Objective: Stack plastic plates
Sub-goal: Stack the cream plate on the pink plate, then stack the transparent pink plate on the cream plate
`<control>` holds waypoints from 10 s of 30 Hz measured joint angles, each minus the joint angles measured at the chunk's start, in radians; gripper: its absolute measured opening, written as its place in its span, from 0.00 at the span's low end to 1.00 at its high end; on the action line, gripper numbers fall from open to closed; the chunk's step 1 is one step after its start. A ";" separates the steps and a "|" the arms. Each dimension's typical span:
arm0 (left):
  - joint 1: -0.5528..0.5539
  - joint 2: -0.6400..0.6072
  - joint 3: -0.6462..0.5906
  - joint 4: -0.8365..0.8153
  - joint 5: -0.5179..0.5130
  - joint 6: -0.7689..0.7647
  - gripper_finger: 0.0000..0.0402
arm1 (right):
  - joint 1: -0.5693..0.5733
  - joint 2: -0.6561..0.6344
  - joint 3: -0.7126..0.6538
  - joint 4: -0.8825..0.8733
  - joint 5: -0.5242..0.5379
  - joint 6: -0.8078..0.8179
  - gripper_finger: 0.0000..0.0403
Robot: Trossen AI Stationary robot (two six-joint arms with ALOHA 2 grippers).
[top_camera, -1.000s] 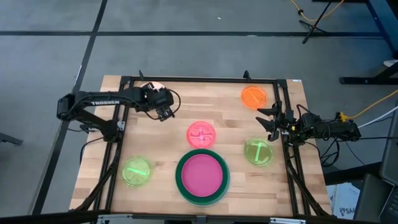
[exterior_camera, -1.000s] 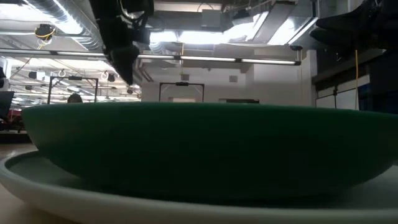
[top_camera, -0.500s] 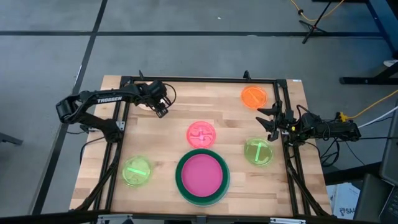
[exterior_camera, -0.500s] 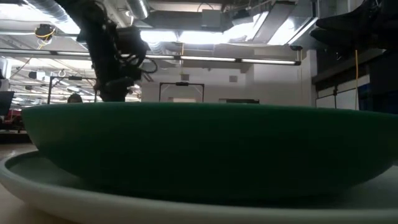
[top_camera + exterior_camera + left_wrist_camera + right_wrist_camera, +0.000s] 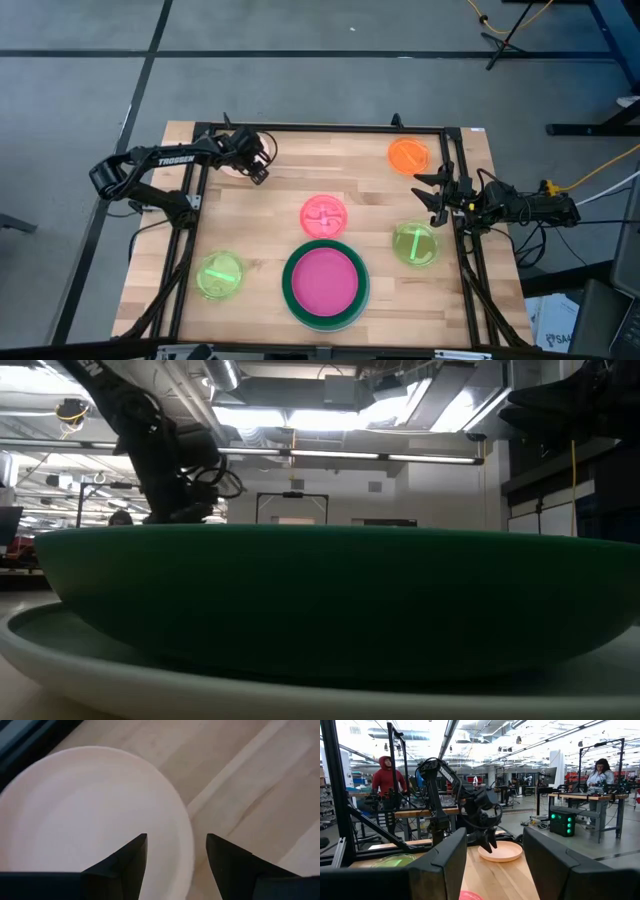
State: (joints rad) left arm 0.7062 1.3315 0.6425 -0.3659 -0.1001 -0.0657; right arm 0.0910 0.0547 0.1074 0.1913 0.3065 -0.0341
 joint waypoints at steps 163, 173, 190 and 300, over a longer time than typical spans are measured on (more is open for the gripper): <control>-0.956 0.282 0.377 0.238 -0.172 -0.092 0.35 | 0.000 0.000 0.000 0.023 -0.003 0.007 0.47; -0.734 0.286 0.373 0.193 -0.235 -0.171 0.47 | 0.000 0.000 0.000 0.016 -0.003 0.007 0.47; -0.475 0.288 0.228 0.255 -0.060 -0.315 0.46 | 0.000 0.000 0.000 0.016 -0.003 0.007 0.47; -0.835 0.016 0.047 0.543 -0.004 -0.369 0.01 | 0.000 0.000 0.000 -0.010 0.087 0.003 0.47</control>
State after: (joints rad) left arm -0.1284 1.3480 0.6891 0.1774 -0.1046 -0.4343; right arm 0.0914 0.0551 0.1073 0.1818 0.3931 -0.0315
